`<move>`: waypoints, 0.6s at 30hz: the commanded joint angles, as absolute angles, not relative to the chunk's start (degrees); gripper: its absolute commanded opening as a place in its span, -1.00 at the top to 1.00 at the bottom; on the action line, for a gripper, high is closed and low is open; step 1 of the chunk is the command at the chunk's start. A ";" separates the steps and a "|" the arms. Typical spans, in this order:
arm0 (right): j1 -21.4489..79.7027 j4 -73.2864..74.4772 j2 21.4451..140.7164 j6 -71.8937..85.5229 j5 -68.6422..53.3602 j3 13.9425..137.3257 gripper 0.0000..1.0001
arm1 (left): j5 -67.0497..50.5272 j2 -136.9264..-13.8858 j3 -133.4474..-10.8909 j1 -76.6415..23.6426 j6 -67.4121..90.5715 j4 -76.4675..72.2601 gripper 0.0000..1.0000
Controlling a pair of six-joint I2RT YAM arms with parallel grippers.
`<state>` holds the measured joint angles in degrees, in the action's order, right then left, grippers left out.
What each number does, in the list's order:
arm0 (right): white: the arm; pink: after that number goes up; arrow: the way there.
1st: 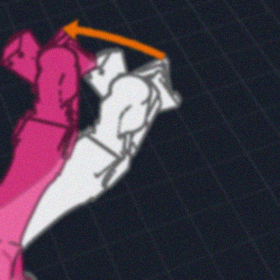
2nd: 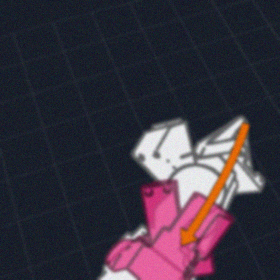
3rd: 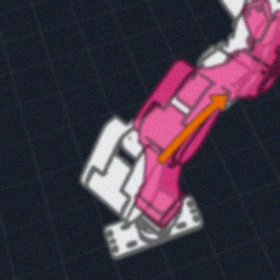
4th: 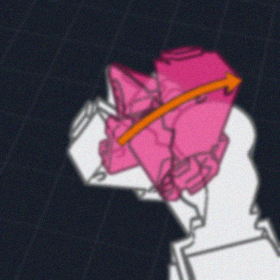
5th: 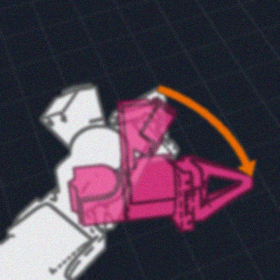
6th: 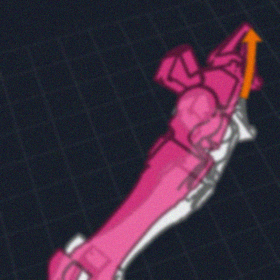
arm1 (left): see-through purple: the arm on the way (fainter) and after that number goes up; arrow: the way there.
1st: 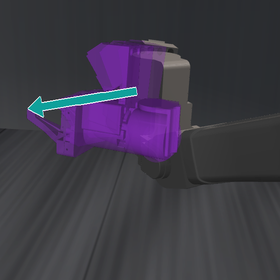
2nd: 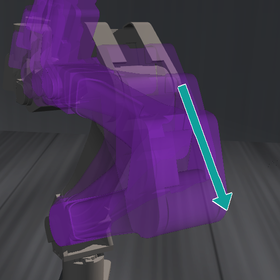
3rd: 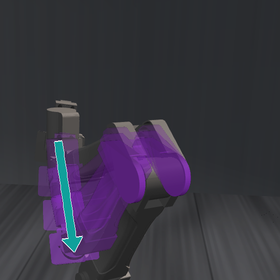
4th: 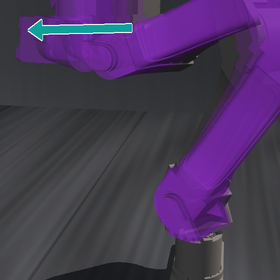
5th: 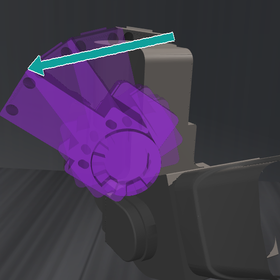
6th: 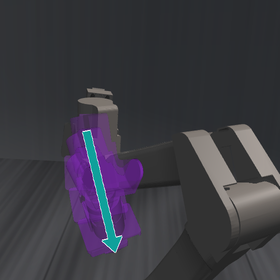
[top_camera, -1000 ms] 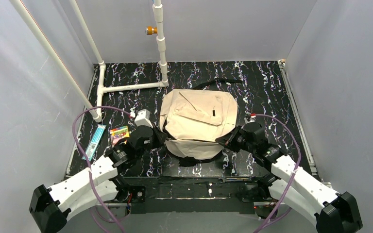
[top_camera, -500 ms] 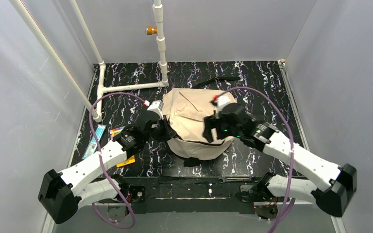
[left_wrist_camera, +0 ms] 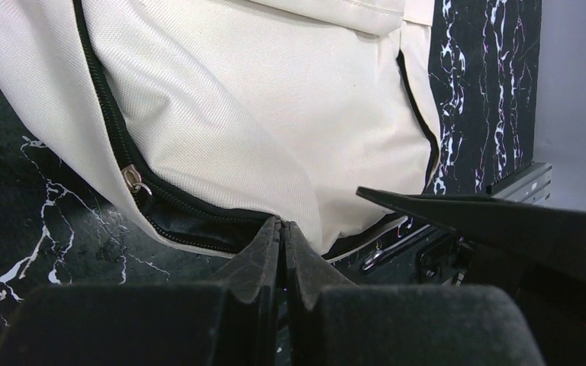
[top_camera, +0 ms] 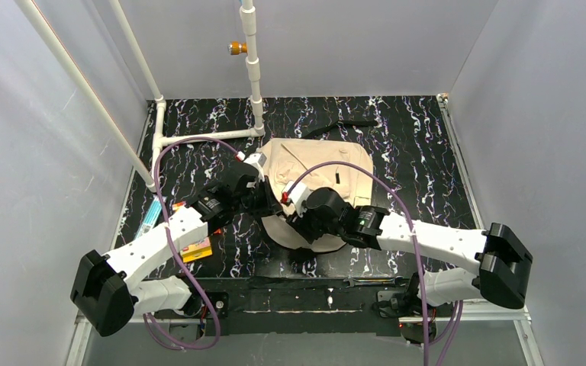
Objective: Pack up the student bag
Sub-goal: Zip the student bag at the center of the board.
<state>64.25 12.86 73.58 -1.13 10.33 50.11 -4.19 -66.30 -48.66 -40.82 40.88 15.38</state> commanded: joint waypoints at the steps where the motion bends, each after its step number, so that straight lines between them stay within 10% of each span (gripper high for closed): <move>1: 64.51 3.96 73.55 -3.77 13.93 48.43 -0.05 | -6.70 -65.97 -50.21 -39.87 40.30 16.41 1.00; 6: 64.51 5.87 71.52 -3.22 16.88 46.00 0.97 | 1.94 -65.35 -51.14 -38.04 39.88 22.02 1.00; 18: 64.52 9.38 62.73 6.71 26.11 38.57 0.97 | 5.66 -63.26 -47.37 -24.78 37.87 20.23 1.00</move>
<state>65.30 2.63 64.40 3.36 19.31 40.05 -0.38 -64.29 -46.98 -28.80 42.46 19.11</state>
